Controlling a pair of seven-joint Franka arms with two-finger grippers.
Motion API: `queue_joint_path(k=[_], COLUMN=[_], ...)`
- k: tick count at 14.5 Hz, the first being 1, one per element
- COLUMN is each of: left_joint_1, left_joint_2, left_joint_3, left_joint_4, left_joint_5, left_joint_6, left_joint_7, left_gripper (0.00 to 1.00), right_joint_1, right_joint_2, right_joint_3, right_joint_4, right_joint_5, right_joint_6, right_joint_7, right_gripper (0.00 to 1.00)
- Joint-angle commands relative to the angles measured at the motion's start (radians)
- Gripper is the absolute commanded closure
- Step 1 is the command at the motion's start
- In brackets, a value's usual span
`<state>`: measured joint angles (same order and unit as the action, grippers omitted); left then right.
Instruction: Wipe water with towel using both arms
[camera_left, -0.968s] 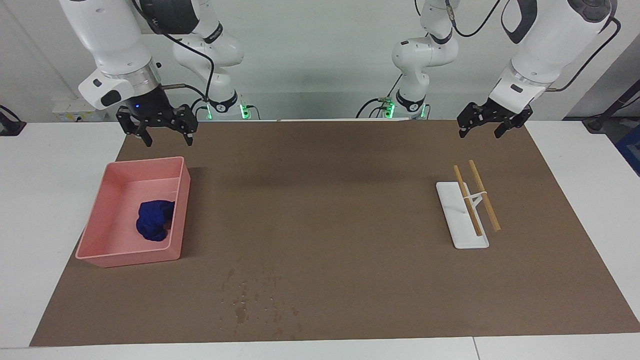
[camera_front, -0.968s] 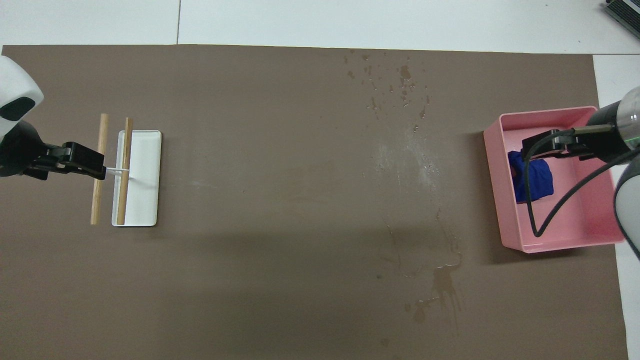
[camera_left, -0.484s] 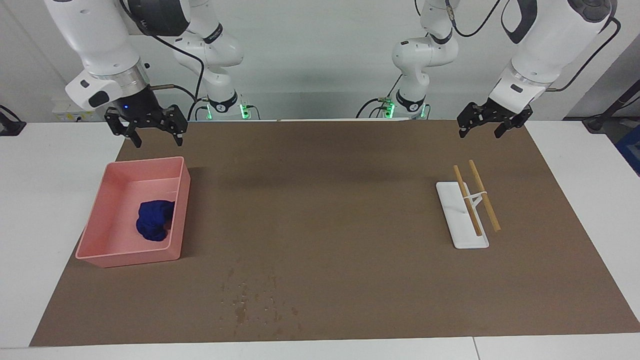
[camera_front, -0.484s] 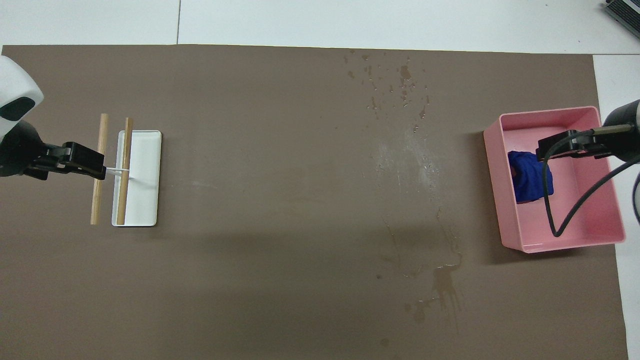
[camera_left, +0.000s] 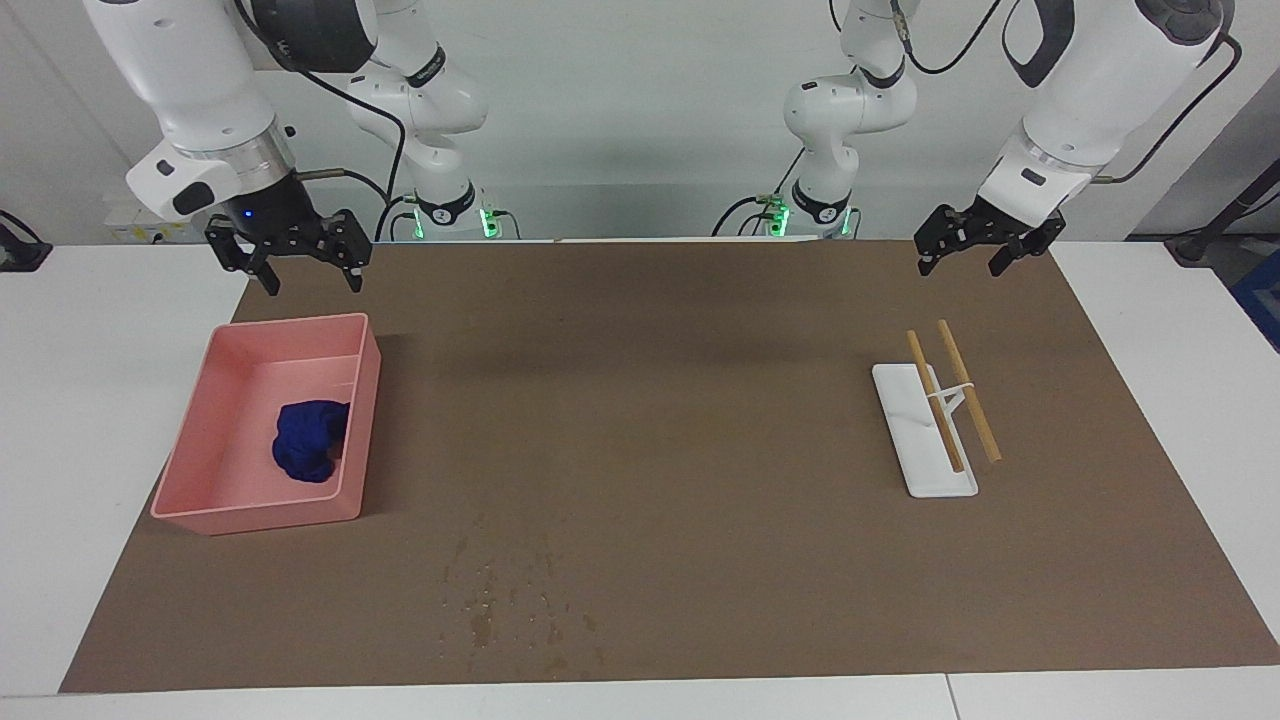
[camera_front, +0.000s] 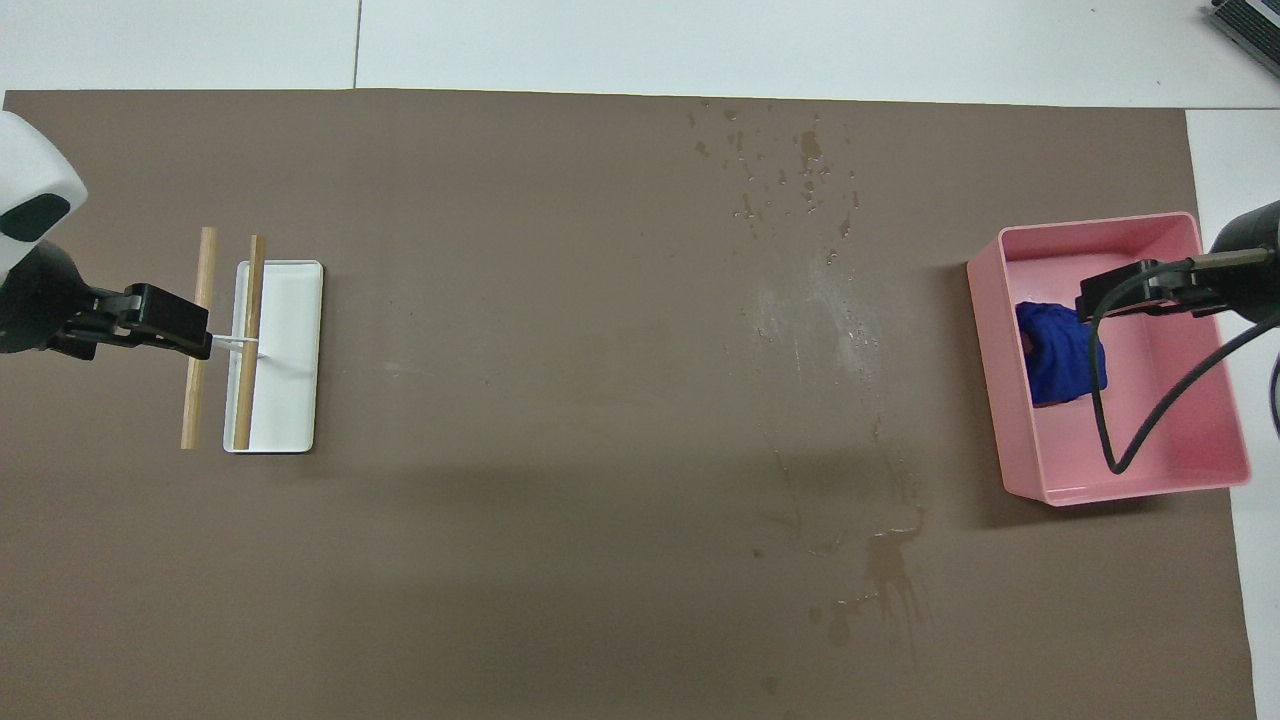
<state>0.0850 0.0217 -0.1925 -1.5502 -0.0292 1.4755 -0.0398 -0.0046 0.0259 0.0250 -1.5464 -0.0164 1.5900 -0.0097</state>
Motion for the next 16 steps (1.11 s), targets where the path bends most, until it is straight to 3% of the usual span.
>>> queue_joint_path(k=[1,16], left_joint_1=[-0.002,-0.002], left_joint_2=[-0.014,-0.014], left_joint_3=[0.002,0.002], left_joint_4=[-0.014,-0.014], left_joint_5=[0.017,0.017], left_joint_6=[-0.006,-0.006], left_joint_7=[0.005,0.005], left_gripper=[0.0,0.0], right_joint_1=[-0.005,-0.003], right_joint_2=[-0.021,-0.021], right_joint_3=[0.001,0.001], right_joint_4=[-0.023,-0.024], right_joint_5=[0.009,0.015], right_joint_6=[0.013,0.018], right_joint_7=[-0.015,0.0], right_gripper=[0.0,0.0])
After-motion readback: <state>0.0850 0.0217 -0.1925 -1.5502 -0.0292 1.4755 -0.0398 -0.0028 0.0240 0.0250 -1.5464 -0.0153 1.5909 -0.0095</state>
